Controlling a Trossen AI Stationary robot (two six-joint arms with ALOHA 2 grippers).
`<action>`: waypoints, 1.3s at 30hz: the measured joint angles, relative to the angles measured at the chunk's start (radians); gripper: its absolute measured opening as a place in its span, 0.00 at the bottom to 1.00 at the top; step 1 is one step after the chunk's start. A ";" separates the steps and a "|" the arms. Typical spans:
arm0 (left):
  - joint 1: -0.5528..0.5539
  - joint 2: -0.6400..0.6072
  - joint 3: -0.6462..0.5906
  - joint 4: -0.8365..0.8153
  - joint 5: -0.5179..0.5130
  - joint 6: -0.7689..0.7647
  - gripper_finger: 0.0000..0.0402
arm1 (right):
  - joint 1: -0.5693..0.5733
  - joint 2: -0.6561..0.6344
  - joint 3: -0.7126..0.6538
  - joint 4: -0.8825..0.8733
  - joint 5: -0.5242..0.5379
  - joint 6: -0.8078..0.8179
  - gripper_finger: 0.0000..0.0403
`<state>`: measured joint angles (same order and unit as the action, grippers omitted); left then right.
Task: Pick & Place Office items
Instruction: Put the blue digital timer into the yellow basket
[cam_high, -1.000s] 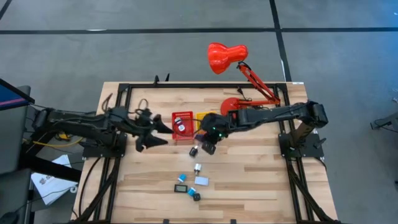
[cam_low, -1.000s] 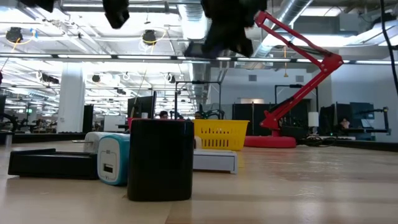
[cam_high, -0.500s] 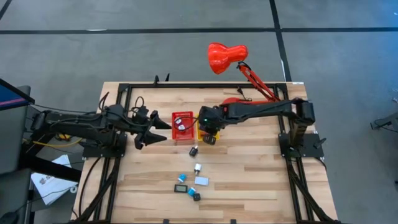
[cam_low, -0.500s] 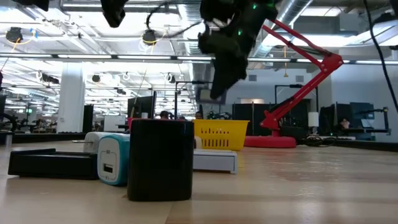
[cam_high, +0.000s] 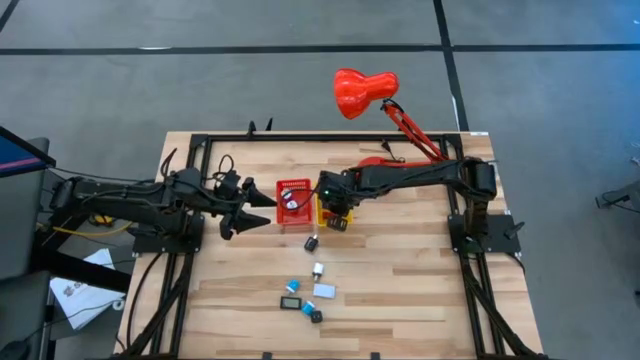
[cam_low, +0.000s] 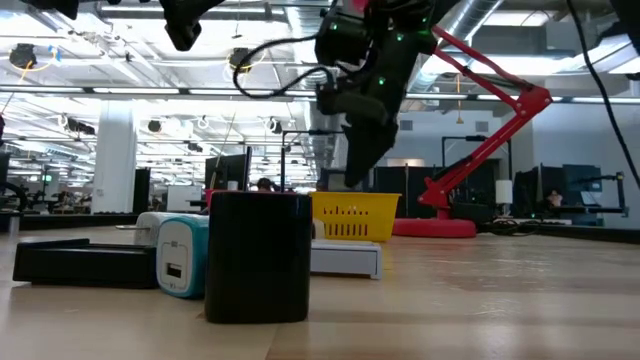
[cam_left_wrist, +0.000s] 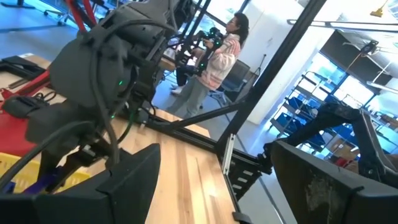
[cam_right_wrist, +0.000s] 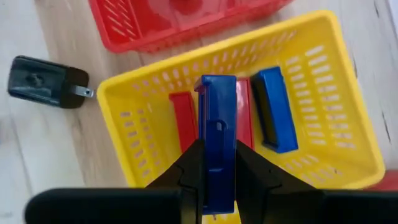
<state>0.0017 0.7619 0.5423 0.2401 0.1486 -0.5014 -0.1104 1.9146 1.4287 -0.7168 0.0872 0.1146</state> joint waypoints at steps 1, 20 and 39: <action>0.000 0.000 0.000 0.000 0.000 0.000 0.75 | 0.000 0.007 0.001 0.009 0.001 -0.007 0.13; 0.000 0.000 0.000 -0.001 -0.022 0.000 0.76 | -0.009 0.055 0.000 0.028 0.019 -0.045 0.13; 0.000 0.000 0.000 -0.001 -0.026 0.000 0.75 | -0.026 0.056 0.000 0.044 0.020 -0.073 0.13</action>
<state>0.0017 0.7620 0.5426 0.2394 0.1226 -0.5018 -0.1361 1.9701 1.4288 -0.6731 0.1073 0.0414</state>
